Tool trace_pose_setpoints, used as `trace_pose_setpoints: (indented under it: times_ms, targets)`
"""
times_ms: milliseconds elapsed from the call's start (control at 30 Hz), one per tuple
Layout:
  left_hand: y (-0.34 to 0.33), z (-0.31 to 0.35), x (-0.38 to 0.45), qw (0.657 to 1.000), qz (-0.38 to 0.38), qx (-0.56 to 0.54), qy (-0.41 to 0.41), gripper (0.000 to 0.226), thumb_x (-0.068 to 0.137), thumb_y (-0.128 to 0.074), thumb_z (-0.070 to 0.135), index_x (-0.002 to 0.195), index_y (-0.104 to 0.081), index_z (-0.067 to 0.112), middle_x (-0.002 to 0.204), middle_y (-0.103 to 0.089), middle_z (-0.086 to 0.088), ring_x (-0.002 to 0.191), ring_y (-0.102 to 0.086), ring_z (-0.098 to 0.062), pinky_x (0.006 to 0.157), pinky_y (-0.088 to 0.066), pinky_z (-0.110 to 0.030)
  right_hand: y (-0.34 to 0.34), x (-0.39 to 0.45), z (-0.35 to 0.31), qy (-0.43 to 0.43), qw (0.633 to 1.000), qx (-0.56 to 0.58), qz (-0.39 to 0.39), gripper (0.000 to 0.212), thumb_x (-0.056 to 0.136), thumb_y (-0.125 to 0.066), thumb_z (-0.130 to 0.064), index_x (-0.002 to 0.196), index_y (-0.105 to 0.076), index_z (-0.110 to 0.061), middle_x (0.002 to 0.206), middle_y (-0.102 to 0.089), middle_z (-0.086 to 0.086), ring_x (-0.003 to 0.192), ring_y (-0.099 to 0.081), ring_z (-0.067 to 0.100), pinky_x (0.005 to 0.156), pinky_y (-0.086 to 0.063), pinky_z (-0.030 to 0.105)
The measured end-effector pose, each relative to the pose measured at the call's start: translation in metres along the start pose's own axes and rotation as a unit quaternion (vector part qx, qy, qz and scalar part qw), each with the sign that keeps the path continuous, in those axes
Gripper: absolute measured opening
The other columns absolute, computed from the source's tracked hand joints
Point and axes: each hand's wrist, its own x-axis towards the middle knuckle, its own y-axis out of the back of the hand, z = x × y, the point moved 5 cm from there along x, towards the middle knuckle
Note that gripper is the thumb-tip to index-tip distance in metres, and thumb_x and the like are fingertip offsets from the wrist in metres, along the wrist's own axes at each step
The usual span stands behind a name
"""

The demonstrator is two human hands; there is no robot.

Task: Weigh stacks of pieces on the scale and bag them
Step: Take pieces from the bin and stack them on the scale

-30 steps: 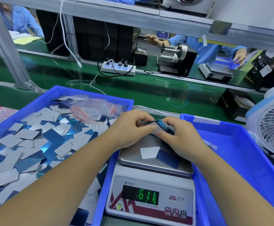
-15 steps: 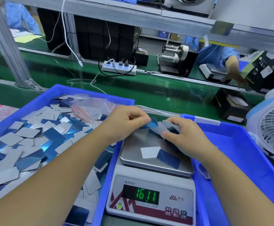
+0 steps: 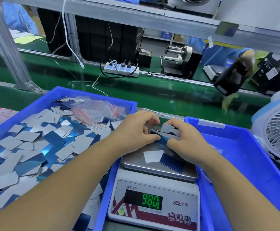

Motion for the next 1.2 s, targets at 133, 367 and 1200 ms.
trace_pose_setpoints:
  times_ms: [133, 367, 1200]
  targets:
    - [0.002, 0.001, 0.001, 1.0, -0.019, 0.013, 0.013, 0.026, 0.078, -0.083, 0.018, 0.086, -0.066, 0.035, 0.074, -0.061, 0.027, 0.06, -0.053, 0.001, 0.06, -0.039, -0.007, 0.002, 0.002, 0.001, -0.001, 1.0, -0.008, 0.01, 0.03, 0.071, -0.05, -0.016, 0.087, -0.055, -0.04, 0.074, -0.061, -0.02, 0.06, -0.052, 0.004, 0.052, -0.042, 0.015]
    - [0.005, -0.002, 0.002, 0.998, -0.05, 0.004, 0.032, 0.023, 0.079, -0.083, 0.024, 0.091, -0.07, 0.037, 0.066, -0.058, 0.037, 0.059, -0.052, 0.005, 0.058, -0.038, -0.006, 0.0, -0.001, 0.002, 0.013, 1.0, -0.014, -0.012, 0.036, 0.076, -0.051, -0.007, 0.089, -0.056, -0.041, 0.076, -0.062, -0.02, 0.068, -0.059, 0.013, 0.059, -0.05, 0.026]
    - [0.008, -0.005, -0.003, 0.998, -0.055, 0.04, 0.016, 0.009, 0.086, -0.075, 0.03, 0.088, -0.066, 0.034, 0.075, -0.058, 0.035, 0.059, -0.049, 0.004, 0.055, -0.036, -0.009, 0.031, -0.001, 0.011, 0.03, 0.995, 0.078, 0.061, 0.025, 0.092, -0.064, -0.004, 0.08, -0.069, -0.025, 0.074, -0.07, 0.0, 0.071, -0.063, 0.013, 0.071, -0.052, 0.03]
